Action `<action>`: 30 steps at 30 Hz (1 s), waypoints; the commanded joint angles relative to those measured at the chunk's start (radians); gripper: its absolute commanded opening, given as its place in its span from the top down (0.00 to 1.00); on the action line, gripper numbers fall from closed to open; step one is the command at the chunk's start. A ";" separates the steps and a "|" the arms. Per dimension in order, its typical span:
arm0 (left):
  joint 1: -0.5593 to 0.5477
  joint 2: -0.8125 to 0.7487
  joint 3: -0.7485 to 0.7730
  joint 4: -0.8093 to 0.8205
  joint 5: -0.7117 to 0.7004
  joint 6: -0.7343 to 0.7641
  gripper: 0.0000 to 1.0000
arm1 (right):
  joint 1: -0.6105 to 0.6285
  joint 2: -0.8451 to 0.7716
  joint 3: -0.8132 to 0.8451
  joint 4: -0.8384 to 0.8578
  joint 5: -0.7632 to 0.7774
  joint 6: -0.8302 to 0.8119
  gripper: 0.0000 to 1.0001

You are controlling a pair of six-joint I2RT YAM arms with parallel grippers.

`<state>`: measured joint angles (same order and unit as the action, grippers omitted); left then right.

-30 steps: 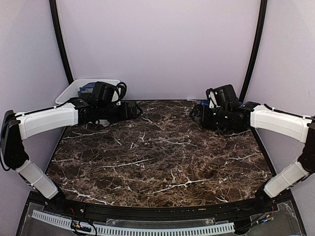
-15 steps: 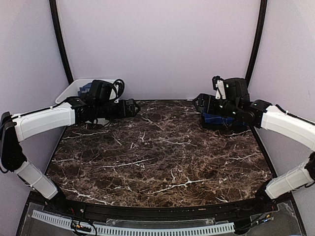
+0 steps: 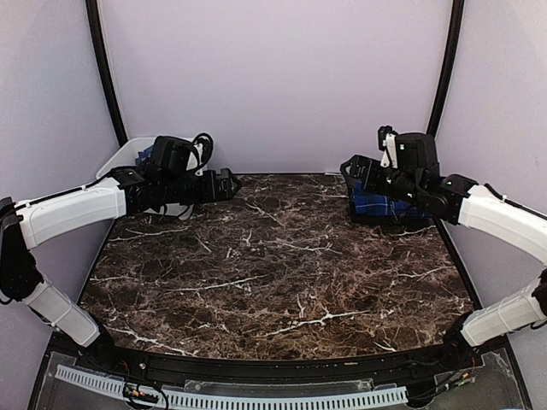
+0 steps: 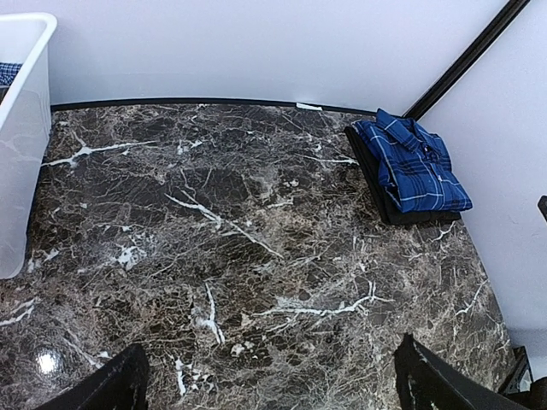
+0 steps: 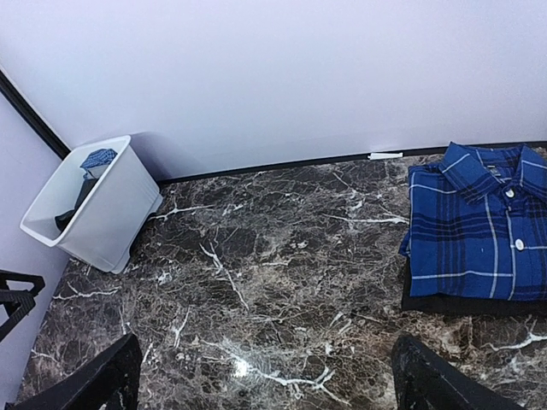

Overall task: Fold and stack the long sleeve shirts
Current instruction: Reset both arms

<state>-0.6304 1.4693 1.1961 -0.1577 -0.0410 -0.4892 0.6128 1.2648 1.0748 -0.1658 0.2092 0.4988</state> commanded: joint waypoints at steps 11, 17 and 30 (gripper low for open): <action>0.008 -0.041 -0.006 0.013 -0.024 0.027 0.01 | -0.009 -0.031 -0.018 0.065 0.083 0.000 0.01; 0.008 -0.041 -0.006 0.017 -0.021 0.029 0.01 | -0.008 -0.063 -0.047 0.091 0.075 -0.015 0.01; 0.008 -0.052 -0.017 0.019 -0.029 0.033 0.01 | -0.009 -0.067 -0.051 0.084 0.064 -0.018 0.02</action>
<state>-0.6304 1.4677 1.1946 -0.1543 -0.0547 -0.4736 0.6075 1.2137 1.0351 -0.1192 0.2668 0.4908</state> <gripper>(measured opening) 0.989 0.986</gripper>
